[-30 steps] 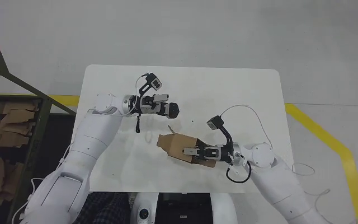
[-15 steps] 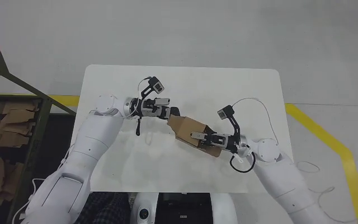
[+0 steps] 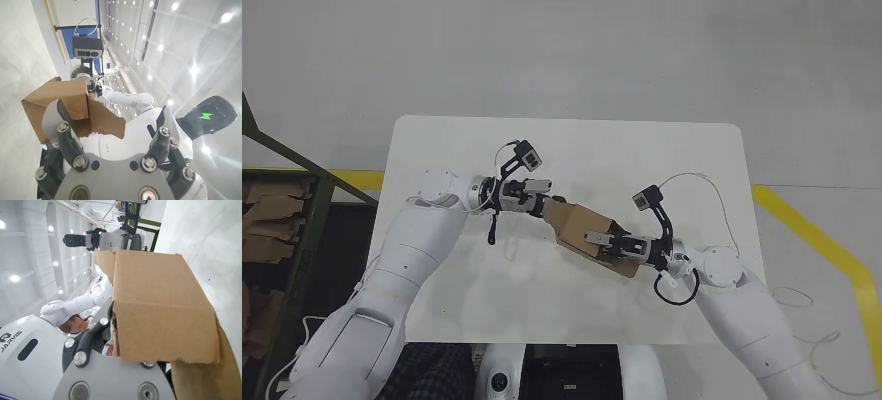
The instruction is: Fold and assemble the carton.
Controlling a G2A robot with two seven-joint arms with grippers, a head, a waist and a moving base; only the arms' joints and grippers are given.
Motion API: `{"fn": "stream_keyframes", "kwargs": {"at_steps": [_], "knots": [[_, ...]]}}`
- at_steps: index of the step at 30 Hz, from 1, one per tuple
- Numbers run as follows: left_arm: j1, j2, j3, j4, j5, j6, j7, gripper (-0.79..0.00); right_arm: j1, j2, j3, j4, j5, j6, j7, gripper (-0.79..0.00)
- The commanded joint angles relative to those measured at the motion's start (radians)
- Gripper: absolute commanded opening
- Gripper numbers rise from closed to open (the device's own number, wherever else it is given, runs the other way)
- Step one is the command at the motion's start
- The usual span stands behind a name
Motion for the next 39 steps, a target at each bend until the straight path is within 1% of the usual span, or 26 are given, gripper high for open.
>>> {"fn": "stream_keyframes", "kwargs": {"at_steps": [1, 12, 20, 27, 31, 35, 39], "knots": [[-0.002, -0.001, 0.001, 0.003, 0.001, -0.001, 0.001, 0.000, 0.000, 0.000, 0.002, 0.002, 0.001, -0.001, 0.000, -0.785], [-0.010, 0.003, -0.015, 0.015, 0.013, -0.004, 0.001, 0.000, -0.005, 0.003, 0.011, 0.001, 0.011, -0.002, 0.018, -0.785], [-0.011, -0.004, 0.011, 0.003, 0.015, 0.003, -0.005, 0.000, -0.004, 0.000, -0.003, -0.004, 0.003, 0.004, 0.013, -0.785], [-0.019, -0.009, 0.023, 0.009, 0.017, 0.001, -0.007, 0.000, -0.002, -0.001, -0.006, -0.003, 0.000, 0.003, 0.010, -0.785], [-0.022, -0.004, -0.001, 0.021, 0.018, -0.015, 0.003, 0.000, -0.007, 0.001, 0.007, -0.005, 0.004, -0.001, 0.012, -0.785], [-0.018, 0.008, -0.040, 0.025, 0.030, -0.029, 0.010, 0.000, -0.013, 0.006, 0.028, -0.006, 0.006, -0.001, 0.013, -0.785], [-0.012, 0.022, -0.068, 0.017, 0.094, -0.043, 0.040, 0.000, -0.019, 0.011, 0.045, -0.006, 0.012, 0.015, 0.024, -0.785]]}}
